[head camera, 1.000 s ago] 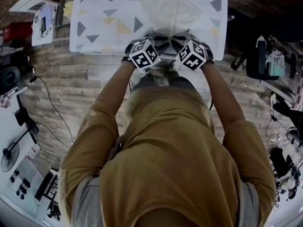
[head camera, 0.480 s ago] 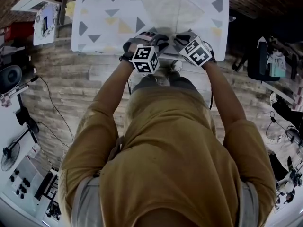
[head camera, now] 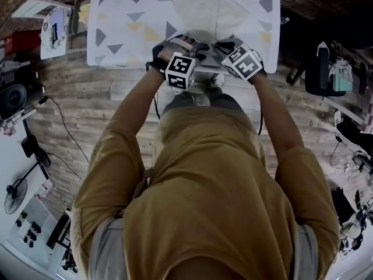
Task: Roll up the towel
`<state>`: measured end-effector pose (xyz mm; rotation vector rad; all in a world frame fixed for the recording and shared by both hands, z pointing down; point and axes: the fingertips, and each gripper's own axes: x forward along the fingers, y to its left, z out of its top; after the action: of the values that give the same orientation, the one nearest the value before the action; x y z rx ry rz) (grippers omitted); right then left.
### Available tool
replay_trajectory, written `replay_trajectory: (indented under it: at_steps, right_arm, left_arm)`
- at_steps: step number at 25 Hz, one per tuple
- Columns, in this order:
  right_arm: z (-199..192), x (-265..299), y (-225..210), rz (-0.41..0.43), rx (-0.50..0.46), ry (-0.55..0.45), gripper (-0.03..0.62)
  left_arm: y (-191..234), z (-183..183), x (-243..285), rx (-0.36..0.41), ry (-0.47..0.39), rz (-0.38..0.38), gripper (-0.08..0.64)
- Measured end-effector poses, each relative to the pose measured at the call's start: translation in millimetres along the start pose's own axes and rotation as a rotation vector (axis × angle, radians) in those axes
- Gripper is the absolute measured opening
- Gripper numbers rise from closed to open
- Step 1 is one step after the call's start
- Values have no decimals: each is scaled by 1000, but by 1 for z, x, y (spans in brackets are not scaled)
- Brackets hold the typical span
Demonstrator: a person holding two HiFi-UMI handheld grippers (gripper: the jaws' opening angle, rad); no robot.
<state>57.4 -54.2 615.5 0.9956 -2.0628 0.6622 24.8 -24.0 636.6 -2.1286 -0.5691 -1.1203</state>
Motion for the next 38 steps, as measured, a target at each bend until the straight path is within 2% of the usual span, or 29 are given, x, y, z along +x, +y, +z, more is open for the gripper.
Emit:
replay_trajectory:
  at_steps: [2,3,7,10,11,12,14,17,25,29,36,37,38]
  right_arm:
    - [-1,-1,2,-5,-31,8,34]
    - [-2,-2,4,-10,-53,13,34]
    - [-7,-13,13,-45,-153,11,34]
    - [-13,-21,29,-77,-350,14,35]
    - [-13,-23,34,-81,-420,14,46]
    - [-12,-25,38,-82,-470,14,98]
    - [-10,-26,42,-86,-525,10,142]
    - [-3,-22,42,-113,-590,0,170]
    - [9,-7,35,-189,-754,16,175]
    - [14,-12,31,-241,-770,2,175]
    - [11,-6,40,-219,-843,-1,174]
    - [12,-5,37,-229,-838,0,167]
    - [13,-5,35,-239,-831,0,119]
  left_arm:
    - [1,-1,-1,-42,-7,6,138]
    - [2,-1,-1,-70,-11,13,84]
    - [8,0,-6,-192,-44,29,84]
    - [16,5,-13,-283,-92,47,84]
    - [18,7,-16,-309,-108,50,84]
    - [20,8,-19,-334,-123,50,84]
    - [23,10,-23,-381,-150,49,84]
    - [26,12,-28,-439,-182,42,84]
    - [28,20,-39,-487,-222,23,84]
    - [23,19,-39,-487,-213,11,84]
    - [27,22,-41,-495,-227,6,84]
    - [28,23,-41,-496,-230,6,84]
    - [29,23,-41,-499,-232,6,84]
